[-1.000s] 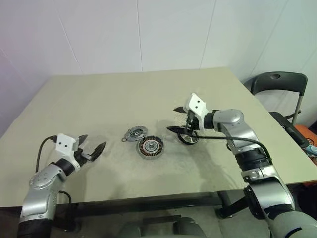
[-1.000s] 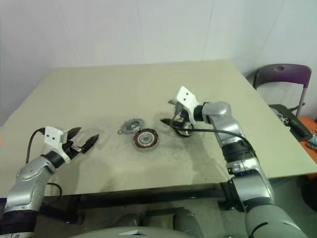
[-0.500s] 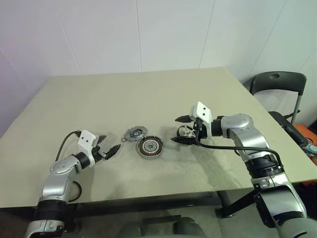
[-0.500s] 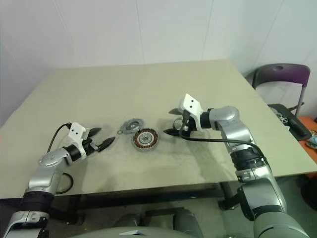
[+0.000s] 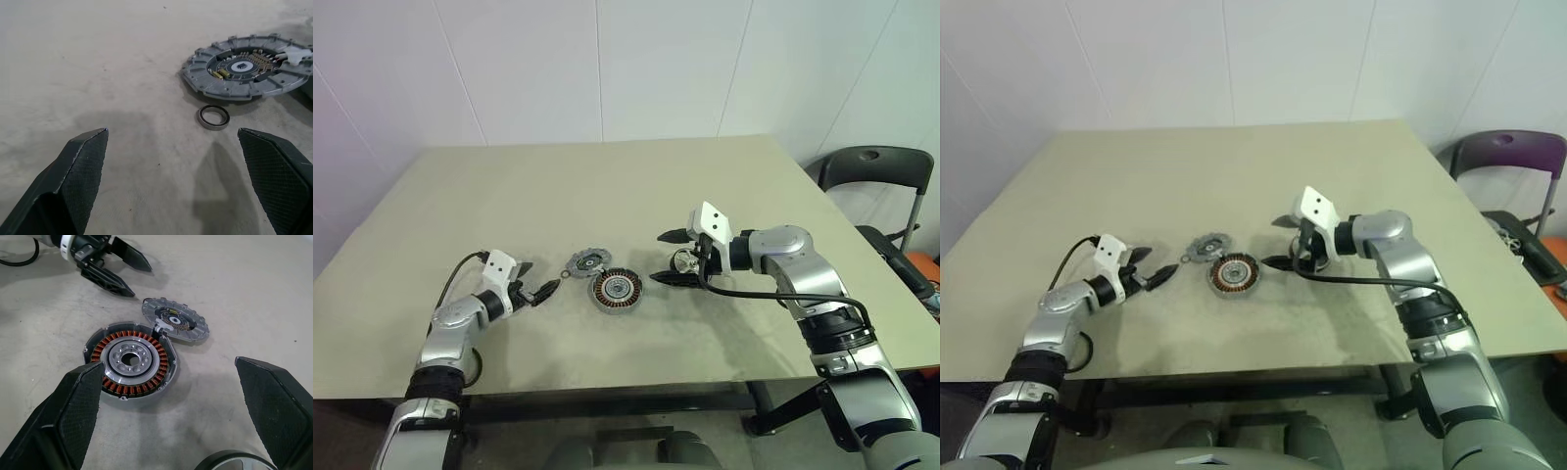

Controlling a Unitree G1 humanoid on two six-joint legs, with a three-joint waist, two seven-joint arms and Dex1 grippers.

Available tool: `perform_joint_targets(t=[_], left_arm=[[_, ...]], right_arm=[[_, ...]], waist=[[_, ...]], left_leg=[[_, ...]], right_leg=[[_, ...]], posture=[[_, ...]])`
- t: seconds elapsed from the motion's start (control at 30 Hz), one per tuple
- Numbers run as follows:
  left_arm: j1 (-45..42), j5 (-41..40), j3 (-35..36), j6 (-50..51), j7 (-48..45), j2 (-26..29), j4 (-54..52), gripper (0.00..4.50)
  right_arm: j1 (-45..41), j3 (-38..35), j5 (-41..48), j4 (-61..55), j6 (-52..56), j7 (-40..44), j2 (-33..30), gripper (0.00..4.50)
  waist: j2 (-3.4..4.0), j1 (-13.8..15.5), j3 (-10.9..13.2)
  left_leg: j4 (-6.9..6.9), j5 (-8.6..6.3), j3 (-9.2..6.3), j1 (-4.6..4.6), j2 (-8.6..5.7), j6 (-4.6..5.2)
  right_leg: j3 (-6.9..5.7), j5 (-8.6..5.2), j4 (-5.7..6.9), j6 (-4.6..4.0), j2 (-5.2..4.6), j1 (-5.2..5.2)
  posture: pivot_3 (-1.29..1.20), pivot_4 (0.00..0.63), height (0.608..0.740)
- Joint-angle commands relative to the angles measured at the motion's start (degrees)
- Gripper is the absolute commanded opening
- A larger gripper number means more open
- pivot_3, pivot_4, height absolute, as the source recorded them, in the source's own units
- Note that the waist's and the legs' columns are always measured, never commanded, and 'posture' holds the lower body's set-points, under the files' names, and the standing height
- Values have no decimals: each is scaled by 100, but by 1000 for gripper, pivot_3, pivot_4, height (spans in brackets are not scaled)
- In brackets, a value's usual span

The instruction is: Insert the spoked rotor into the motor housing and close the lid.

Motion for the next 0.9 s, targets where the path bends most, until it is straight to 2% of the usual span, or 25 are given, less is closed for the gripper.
perform_joint_targets(t=[0.03,0.9], left_arm=[[-241,58,-58,-208,-69,-48,89,4500],[-862,543,-377,-507,-22,-325,1094,4500]], right_arm=[[-79,-32,65,-186,-19,-29,-49,4464],[-153,18,49,-128,-68,-109,-3,4464]], waist=[[0,-3,0],[0,2,-1]], left_leg=[[0,0,0,1,0,0],[3,0,-1,2,-1,0]], right_leg=[[0,0,0,0,0,0],[0,2,0,4,1,3]], posture=[[0,0,740],[0,0,740]])
